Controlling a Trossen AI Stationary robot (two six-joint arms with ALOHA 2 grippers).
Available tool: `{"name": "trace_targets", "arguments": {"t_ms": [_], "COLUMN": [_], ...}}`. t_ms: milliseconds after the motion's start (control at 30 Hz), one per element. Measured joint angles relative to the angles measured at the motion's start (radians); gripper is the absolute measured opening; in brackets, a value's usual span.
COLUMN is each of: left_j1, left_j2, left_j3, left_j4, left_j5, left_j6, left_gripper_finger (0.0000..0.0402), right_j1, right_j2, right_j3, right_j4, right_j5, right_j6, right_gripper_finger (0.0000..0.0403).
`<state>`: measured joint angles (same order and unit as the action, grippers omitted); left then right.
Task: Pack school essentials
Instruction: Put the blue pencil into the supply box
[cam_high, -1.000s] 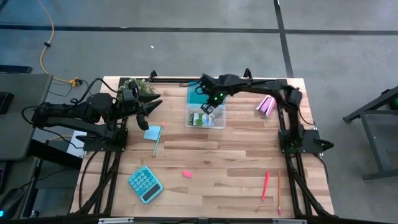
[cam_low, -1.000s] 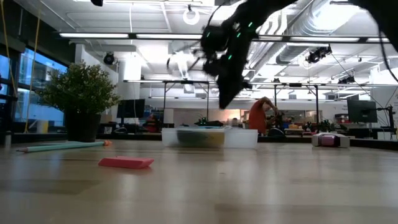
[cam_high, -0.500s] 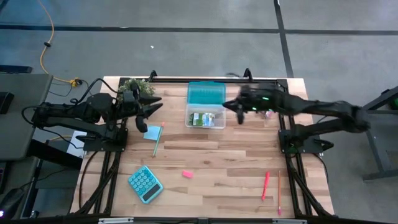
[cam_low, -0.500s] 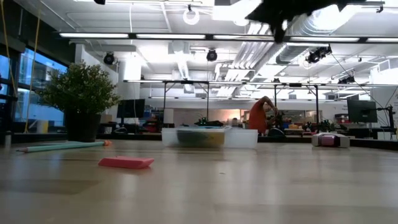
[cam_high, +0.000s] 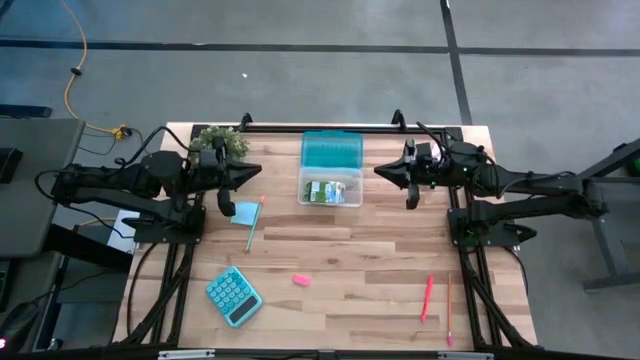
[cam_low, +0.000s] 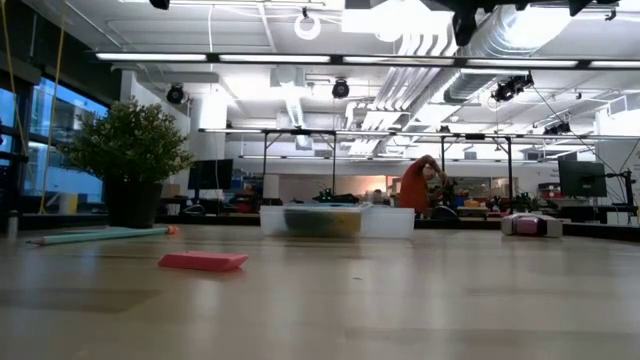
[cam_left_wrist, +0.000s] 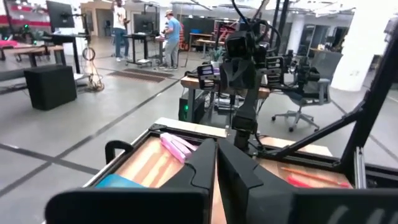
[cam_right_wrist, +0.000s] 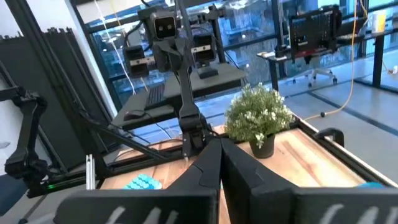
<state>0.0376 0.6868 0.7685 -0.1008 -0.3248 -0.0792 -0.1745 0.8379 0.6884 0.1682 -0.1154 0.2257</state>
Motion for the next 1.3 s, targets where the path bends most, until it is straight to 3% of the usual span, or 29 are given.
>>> {"name": "trace_targets", "arguments": {"t_ms": [800, 933, 1100, 1300], "left_j1": [-0.002, -0.002, 0.003, 0.009], "left_j2": [0.002, 0.035, 0.149, 0.308], "left_j3": [0.0, 0.021, 0.16, 0.246], "left_j4": [-0.007, -0.019, -0.278, -0.738], "left_j5": [0.007, -0.05, -0.117, -0.125], "left_j6": [0.083, 0.01, -0.068, -0.443], "left_gripper_finger": [0.0002, 0.0021, 0.0084, 0.0181], "right_j1": [0.0, 0.0, -0.001, -0.002], "right_j2": [0.001, 0.001, 0.001, 0.001], "right_j3": [0.0, 0.0, 0.0, 0.0], "right_j4": [0.024, 0.024, 0.01, -0.036], "right_j5": [-0.018, -0.006, 0.0, 0.0], "right_j6": [-0.143, -0.148, -0.145, -0.12], "right_gripper_finger": [0.0, 0.0, 0.0, 0.0]}}
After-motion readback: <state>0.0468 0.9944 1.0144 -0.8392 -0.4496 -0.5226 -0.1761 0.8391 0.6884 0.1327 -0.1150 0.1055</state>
